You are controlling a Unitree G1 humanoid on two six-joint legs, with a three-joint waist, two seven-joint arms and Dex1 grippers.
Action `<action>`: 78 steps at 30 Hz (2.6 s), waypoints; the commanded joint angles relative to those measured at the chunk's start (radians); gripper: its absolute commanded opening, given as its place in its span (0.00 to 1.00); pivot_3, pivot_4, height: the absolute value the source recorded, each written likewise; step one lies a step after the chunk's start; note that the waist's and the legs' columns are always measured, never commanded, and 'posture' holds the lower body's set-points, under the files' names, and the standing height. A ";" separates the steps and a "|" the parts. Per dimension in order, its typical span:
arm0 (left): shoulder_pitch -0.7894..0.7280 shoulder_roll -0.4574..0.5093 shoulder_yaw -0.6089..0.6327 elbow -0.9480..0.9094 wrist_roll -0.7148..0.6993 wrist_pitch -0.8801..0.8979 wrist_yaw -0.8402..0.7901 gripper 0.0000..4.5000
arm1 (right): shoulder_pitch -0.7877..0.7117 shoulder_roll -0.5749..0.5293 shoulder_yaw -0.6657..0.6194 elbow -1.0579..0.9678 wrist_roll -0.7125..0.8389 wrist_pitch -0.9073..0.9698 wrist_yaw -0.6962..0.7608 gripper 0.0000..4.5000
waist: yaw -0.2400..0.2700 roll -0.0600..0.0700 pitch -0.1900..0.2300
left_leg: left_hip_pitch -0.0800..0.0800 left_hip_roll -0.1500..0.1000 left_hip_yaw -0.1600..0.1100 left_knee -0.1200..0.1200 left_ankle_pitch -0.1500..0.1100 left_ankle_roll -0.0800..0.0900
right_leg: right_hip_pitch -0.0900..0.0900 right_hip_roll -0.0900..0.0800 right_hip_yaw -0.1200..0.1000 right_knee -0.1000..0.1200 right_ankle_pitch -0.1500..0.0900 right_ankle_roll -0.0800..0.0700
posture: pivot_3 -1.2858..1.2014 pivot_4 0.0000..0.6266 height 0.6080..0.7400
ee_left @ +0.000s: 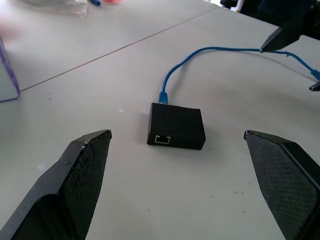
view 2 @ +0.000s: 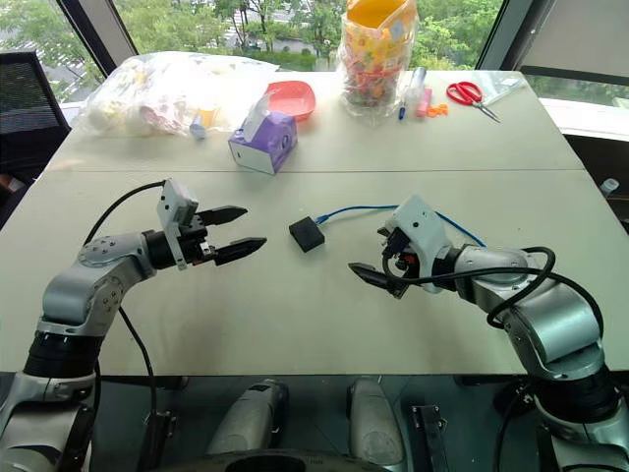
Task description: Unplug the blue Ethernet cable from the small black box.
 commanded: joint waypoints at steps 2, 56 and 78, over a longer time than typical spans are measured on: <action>-0.024 0.009 0.012 -0.016 0.001 -0.017 -0.011 1.00 | -0.018 -0.013 -0.014 -0.011 0.010 -0.016 0.007 1.00 | 0.000 0.000 0.000 | 0.000 0.000 0.000 0.000 0.000 0.000 | 0.000 0.000 0.000 0.000 0.000 0.000 | 0.52 0.24 1.00; 0.029 0.016 0.045 -0.143 -0.025 0.069 0.069 1.00 | -0.804 0.312 0.522 1.386 -0.621 -0.908 0.450 1.00 | -0.022 0.000 0.001 | -0.001 0.000 0.001 -0.001 0.000 -0.001 | -0.004 0.000 0.000 0.003 0.002 0.003 | 0.52 0.24 1.00; 0.069 0.010 0.067 -0.165 -0.020 0.042 0.107 1.00 | -0.939 0.558 0.422 1.753 -0.706 -0.891 0.520 1.00 | -0.057 0.000 0.001 | 0.000 0.000 0.001 -0.001 0.002 -0.003 | -0.010 0.001 0.002 0.016 0.002 0.002 | 0.52 0.24 1.00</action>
